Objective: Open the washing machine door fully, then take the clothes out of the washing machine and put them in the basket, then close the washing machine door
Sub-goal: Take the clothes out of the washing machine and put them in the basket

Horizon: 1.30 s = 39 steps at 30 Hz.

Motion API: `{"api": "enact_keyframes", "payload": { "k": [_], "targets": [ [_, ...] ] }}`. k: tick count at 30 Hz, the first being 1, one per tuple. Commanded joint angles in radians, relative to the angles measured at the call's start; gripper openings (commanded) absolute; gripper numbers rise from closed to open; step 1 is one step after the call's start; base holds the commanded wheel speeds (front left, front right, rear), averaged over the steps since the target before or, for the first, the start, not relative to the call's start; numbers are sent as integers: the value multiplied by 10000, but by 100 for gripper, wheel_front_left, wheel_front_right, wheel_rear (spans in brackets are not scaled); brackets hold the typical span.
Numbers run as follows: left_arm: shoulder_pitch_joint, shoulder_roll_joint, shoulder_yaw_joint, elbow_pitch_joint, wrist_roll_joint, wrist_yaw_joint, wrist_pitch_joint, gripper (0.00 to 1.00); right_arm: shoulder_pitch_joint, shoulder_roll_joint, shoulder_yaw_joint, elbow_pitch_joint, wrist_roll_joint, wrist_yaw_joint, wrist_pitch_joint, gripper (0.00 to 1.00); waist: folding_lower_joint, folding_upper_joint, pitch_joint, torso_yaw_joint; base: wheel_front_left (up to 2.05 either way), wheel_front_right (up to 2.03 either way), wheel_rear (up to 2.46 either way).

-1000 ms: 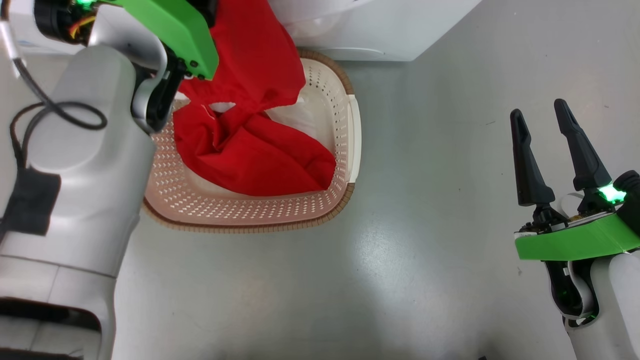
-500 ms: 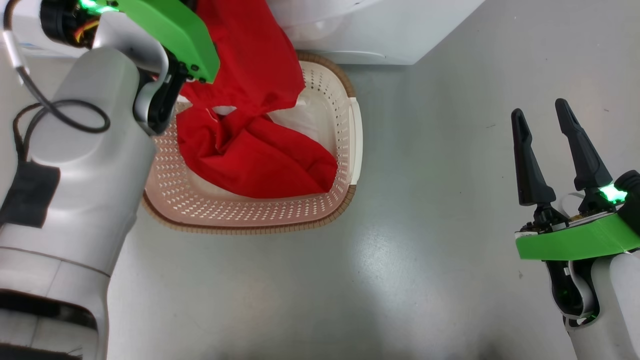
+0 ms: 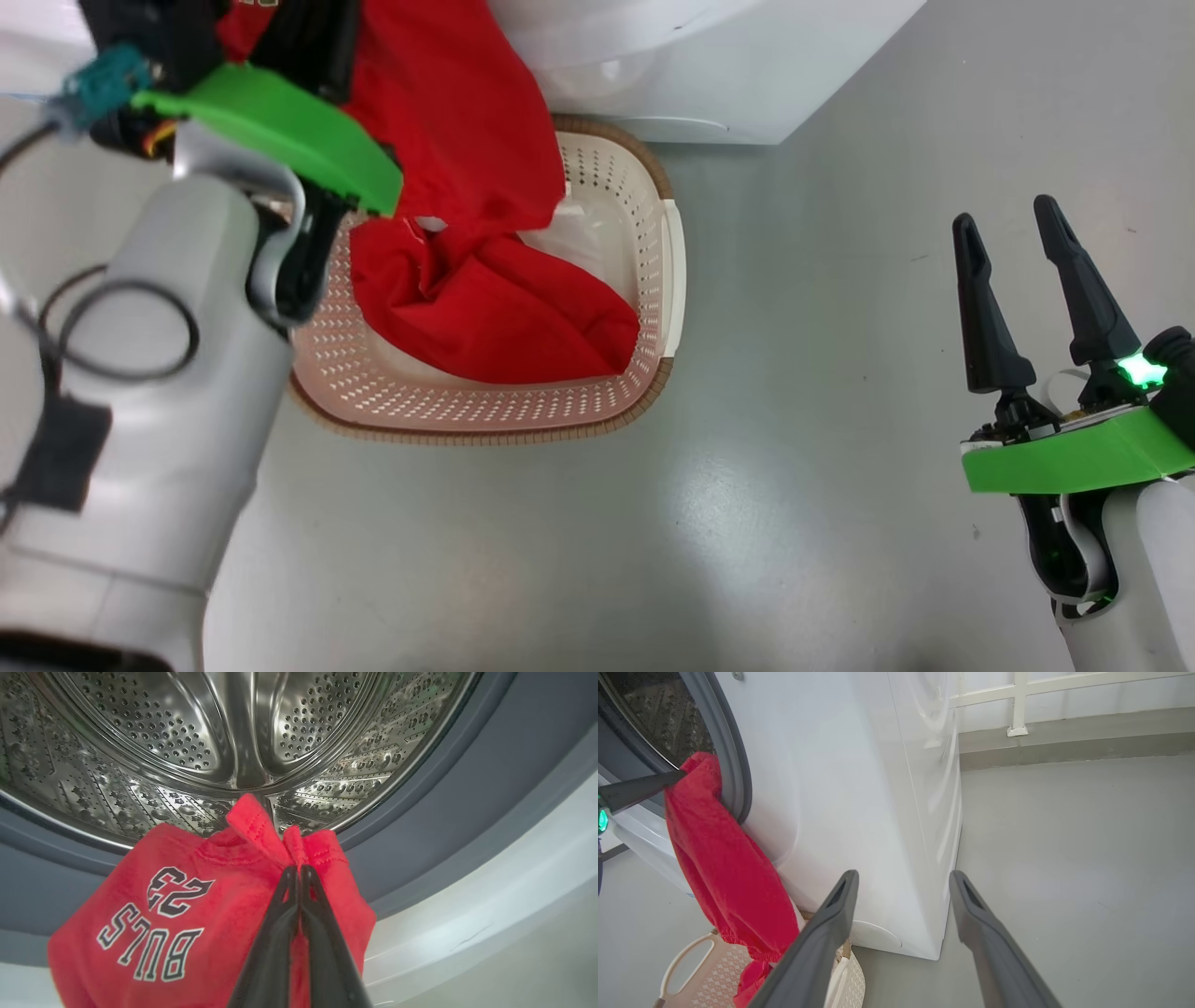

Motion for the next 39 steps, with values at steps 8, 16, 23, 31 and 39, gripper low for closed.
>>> {"api": "enact_keyframes", "payload": {
  "k": [8,16,23,31,39],
  "targets": [
    [2721,433,1338,-2936,767,557,-118,0,446,-45,200,-259,-44,73,-65,100,0,-1,-91,86,0,0,0],
    [5075,326,1506,-4293,1079,742,-119,0,427,-61,192,-279,-45,73,-65,100,0,-1,-57,75,0,0,0],
    [5795,-64,1271,-3890,1032,680,-119,0,331,-67,188,-287,-53,73,-65,100,0,-1,63,46,0,0,0],
    [4930,-419,1048,-1013,1276,259,-120,0,158,11,219,-337,-48,73,-65,100,0,-1,421,-160,0,0,0],
    [3545,-693,1128,1006,1659,22,-120,0,-27,34,231,-368,-68,73,-65,100,0,-1,757,-240,0,0,0]
  ]
}}
